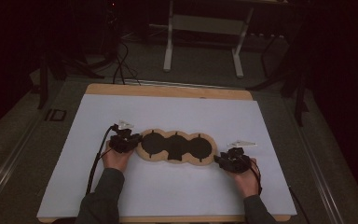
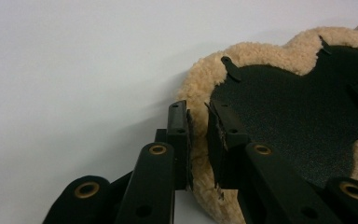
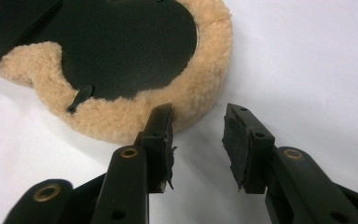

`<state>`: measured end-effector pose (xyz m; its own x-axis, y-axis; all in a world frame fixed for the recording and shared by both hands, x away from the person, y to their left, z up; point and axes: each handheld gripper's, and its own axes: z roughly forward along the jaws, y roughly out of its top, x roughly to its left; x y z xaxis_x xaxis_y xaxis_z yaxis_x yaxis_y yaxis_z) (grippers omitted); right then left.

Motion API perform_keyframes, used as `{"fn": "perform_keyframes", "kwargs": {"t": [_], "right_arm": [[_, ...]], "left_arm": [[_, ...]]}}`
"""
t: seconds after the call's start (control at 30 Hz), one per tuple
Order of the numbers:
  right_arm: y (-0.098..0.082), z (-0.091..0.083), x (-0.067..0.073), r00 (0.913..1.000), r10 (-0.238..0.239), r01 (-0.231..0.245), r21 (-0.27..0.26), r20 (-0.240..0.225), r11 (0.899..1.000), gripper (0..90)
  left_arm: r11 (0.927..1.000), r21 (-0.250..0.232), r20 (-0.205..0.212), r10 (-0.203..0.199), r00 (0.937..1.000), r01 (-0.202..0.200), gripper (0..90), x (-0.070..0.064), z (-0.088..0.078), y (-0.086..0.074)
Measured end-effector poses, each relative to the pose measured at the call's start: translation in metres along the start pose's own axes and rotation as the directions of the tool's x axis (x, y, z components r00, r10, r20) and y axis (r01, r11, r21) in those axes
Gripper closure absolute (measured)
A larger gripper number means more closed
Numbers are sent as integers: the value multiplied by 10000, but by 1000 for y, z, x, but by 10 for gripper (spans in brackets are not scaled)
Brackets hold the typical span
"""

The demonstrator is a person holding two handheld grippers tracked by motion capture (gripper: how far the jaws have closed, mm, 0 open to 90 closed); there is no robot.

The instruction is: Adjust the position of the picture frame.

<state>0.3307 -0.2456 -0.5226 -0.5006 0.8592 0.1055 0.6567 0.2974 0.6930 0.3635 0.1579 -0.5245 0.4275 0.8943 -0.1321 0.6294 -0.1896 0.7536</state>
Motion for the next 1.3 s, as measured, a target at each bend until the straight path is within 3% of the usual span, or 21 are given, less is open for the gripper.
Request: {"fn": "perform_keyframes", "kwargs": {"t": [0.4,0.6,0.87,0.97,1.1,1.3], "right_arm": [[3,5,-2,9996,111,-114,-143,-240,9998,698],[4,6,-2,9995,172,-177,-160,-273,9997,711],[3,6,-4,9998,213,-212,-137,32,9997,601],[2,6,-5,9996,268,-267,-141,88,9995,573],[2,6,-5,9994,295,-292,-142,206,9995,518],[3,2,-2,9988,48,-42,-126,490,9999,445]], "left_arm": [[9999,24,-320,-117,9994,118,799,-7,-11,-10],[9999,-105,-185,6,9998,-8,793,-6,-12,-12],[9993,-357,-46,60,10000,-62,627,-4,-26,-17],[9980,-410,-105,472,9988,-476,603,-7,-35,-24],[9972,-583,112,465,9989,-457,582,-8,-43,-26],[9917,-643,204,1132,9934,-1117,554,-20,-48,-26]]}}
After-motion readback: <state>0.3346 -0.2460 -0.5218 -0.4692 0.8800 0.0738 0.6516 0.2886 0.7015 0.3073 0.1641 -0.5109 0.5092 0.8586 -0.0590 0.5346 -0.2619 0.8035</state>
